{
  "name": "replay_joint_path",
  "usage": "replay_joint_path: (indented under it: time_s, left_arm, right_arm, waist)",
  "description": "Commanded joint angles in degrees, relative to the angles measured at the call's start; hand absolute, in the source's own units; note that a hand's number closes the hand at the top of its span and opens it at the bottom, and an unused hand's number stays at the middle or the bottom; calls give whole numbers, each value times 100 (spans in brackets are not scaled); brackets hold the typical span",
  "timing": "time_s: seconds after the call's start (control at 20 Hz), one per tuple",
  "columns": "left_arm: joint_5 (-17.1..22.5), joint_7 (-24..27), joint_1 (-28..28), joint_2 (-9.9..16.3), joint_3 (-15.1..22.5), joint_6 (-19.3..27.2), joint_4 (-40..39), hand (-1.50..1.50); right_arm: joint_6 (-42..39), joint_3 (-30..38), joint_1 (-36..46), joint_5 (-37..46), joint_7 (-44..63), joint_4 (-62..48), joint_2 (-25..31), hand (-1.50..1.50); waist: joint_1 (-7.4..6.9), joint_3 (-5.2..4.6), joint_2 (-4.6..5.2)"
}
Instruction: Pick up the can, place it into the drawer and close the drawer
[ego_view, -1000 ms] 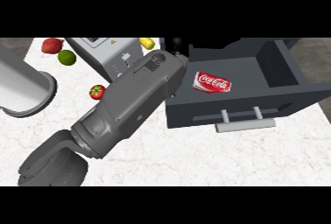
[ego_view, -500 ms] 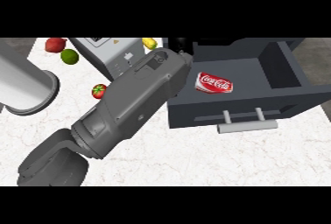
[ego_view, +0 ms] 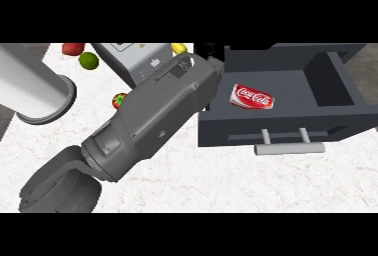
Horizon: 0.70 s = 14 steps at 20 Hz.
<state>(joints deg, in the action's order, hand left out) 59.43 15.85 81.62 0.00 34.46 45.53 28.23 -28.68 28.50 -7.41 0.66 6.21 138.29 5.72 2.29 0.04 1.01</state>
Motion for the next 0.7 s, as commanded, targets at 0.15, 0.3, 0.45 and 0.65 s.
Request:
replay_joint_path:
  time_s: [0.15,0.3,0.45,0.65]
  left_arm:
    - [98,-122,163,0,-72,129,47,-150]
    - [31,-35,-65,0,-119,-207,-59,-150]
    - [-13,-236,161,15,-241,23,9,-150]
    - [-166,-399,-164,225,-145,-87,214,-150]
  right_arm:
    - [334,-1234,758,2181,-269,-502,-36,-150]
    - [666,-1792,974,3187,-547,-968,-65,-150]
    - [1201,-2109,1299,3892,-952,-1775,-75,-150]
    - [1336,-2461,2199,4528,-570,-2396,157,-150]
  waist:
    - [-165,0,-29]
    - [-235,-1,-28]
    - [-290,1,-55]
    - [-377,-8,-86]
